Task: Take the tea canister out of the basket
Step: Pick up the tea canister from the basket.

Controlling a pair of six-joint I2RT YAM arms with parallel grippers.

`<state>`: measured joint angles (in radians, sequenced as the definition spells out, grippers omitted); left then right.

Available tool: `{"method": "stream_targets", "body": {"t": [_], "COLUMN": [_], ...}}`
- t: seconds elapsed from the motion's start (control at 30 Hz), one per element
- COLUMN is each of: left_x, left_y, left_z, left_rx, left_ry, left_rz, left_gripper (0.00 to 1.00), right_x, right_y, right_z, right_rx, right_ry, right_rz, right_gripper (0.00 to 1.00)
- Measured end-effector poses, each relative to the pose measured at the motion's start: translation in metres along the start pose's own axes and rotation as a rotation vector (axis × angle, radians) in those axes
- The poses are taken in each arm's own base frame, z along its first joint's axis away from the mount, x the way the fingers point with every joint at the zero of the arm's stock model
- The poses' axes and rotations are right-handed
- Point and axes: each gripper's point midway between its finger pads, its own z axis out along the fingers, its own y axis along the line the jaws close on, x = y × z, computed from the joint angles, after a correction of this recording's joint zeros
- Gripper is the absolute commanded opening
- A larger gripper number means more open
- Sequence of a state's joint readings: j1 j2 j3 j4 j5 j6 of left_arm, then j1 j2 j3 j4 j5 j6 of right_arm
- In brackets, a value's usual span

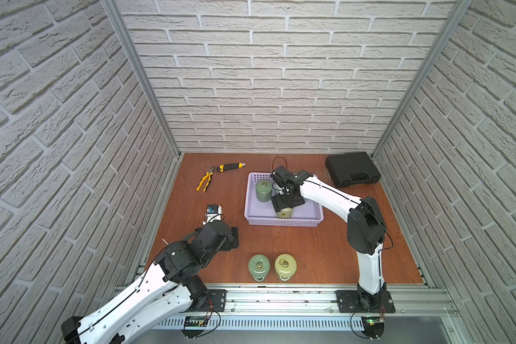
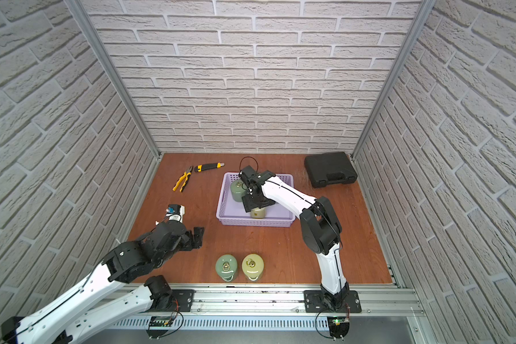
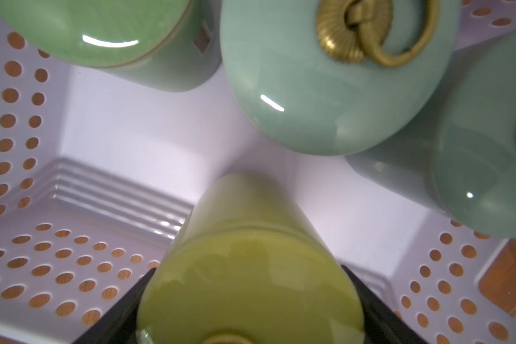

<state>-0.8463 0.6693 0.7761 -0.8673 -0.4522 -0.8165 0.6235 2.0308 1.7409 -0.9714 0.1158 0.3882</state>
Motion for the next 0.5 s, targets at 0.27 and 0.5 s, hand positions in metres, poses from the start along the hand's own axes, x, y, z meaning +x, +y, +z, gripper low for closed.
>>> {"method": "stream_targets", "body": {"t": [0.27,0.5], "left_x": [-0.002,-0.002], "left_y": [0.001,0.000], "left_z": [0.000,0.002], "left_rx": [-0.007,-0.010], "left_ry": [-0.008,-0.007], "left_rz": [-0.016,-0.036], "left_gripper": [0.98,0.98], "right_x": [-0.001,-0.003], "right_y": [-0.003,-0.009], "right_z": [-0.024,-0.056], "right_rx": [-0.008,-0.016], "right_ry": [-0.034,-0.093], "right_rz": [0.004,0.012], "right_gripper": [0.43,0.43]}}
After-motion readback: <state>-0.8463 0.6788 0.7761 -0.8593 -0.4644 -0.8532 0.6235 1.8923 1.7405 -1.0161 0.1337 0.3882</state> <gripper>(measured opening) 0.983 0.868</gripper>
